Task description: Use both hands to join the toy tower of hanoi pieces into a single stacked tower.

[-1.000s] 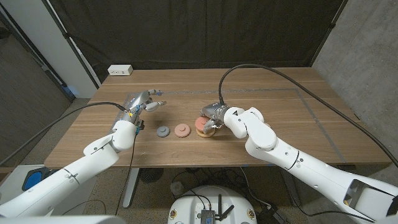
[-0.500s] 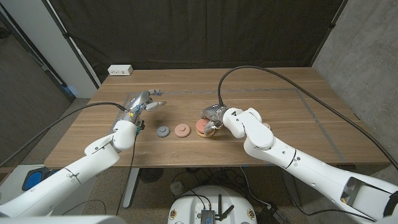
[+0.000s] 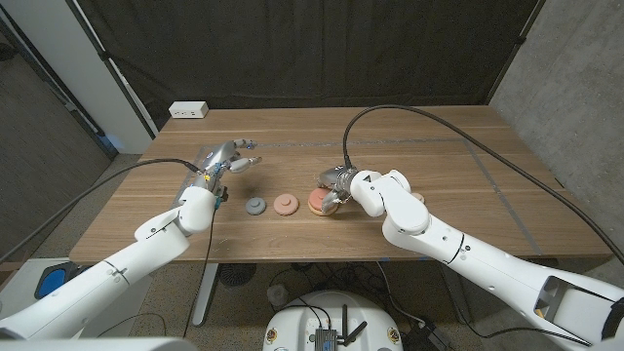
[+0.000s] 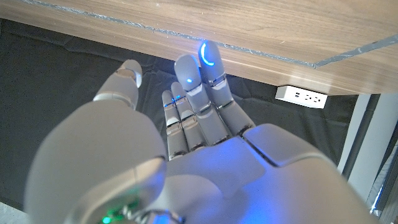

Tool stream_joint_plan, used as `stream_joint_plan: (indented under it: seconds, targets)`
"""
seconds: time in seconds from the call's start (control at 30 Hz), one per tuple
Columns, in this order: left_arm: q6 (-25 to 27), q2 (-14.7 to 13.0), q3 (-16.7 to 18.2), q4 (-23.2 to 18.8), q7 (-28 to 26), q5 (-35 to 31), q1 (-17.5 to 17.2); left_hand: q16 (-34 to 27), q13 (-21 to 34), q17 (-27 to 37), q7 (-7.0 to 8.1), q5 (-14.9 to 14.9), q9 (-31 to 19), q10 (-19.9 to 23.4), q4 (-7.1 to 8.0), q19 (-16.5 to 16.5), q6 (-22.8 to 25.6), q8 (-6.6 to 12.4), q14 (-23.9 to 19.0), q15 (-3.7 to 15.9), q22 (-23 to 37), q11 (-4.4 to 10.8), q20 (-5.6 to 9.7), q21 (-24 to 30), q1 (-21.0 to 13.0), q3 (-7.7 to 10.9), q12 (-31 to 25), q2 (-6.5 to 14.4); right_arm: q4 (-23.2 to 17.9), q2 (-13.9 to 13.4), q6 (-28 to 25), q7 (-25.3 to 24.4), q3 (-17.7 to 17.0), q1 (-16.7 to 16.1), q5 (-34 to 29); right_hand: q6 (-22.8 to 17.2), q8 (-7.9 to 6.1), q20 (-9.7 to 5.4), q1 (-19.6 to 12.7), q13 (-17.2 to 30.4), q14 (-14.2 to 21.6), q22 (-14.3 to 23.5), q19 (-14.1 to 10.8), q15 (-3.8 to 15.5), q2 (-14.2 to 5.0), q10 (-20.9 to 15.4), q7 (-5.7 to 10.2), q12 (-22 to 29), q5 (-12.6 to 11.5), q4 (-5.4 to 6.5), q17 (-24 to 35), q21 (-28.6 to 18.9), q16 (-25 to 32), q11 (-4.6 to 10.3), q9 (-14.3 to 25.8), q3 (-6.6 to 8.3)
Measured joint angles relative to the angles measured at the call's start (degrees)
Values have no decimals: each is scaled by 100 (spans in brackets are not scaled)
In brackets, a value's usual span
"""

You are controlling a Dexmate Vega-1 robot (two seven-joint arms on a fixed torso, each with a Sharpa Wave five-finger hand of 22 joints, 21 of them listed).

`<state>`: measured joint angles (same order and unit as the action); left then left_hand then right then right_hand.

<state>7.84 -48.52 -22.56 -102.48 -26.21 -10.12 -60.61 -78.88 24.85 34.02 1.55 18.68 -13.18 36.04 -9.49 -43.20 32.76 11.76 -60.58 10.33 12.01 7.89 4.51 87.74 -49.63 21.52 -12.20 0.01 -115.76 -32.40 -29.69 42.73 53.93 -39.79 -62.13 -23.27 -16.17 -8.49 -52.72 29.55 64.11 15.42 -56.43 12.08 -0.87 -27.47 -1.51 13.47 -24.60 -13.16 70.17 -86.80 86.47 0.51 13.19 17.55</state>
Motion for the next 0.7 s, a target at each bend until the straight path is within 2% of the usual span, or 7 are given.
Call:
stream_joint_plan:
  seconds: [0.5, 0.6, 0.63, 0.7]
  targets:
    - [0, 41, -57, 42, 19, -13, 78, 0, 0, 11, 0, 0, 0, 28, 0, 0, 0, 0, 0, 0, -2, 12, 0, 24, 0, 0, 0, 0, -2, -94, -91, 114, 36, 32, 23, 2, -12, 0, 0, 0, 0, -25, 0, 0, 0, -16, 1, -51, -23, -27, -9, -40, 0, -16, 0, 27]
    - [11, 41, -59, 41, 19, -15, 78, 0, 0, 31, 0, 0, 1, 28, 0, 0, 0, 0, -13, 13, -2, 12, 0, 24, 0, 0, 0, 0, -6, -103, -114, 158, 47, 44, 10, 86, -11, 0, 0, 35, 0, -48, 0, 0, 0, 65, 84, -134, -23, -26, -16, -40, 0, 65, 0, 27]
    - [14, 42, -59, 37, 19, -15, 78, 0, -1, 39, 0, 0, 1, 28, 2, 0, 0, 0, -23, 22, -2, 11, 0, 24, 0, 1, 0, 0, -7, -104, -123, 181, 50, 45, -6, 106, 1, 0, 0, 184, 0, -54, 0, 0, 0, 86, 104, -157, -23, -26, -13, -40, 0, 86, 0, 27]
    - [23, 41, -59, 24, 17, -16, 78, 0, -1, 40, -5, 0, 1, 28, 24, 0, 4, 0, -23, 22, 6, 11, 0, 24, 0, 24, 0, 0, -9, -110, -135, 224, 64, 56, -35, 138, 64, -1, 1, 211, -3, -56, 1, 0, 1, 128, 136, -181, -23, -26, -3, -40, 0, 128, 8, 26]
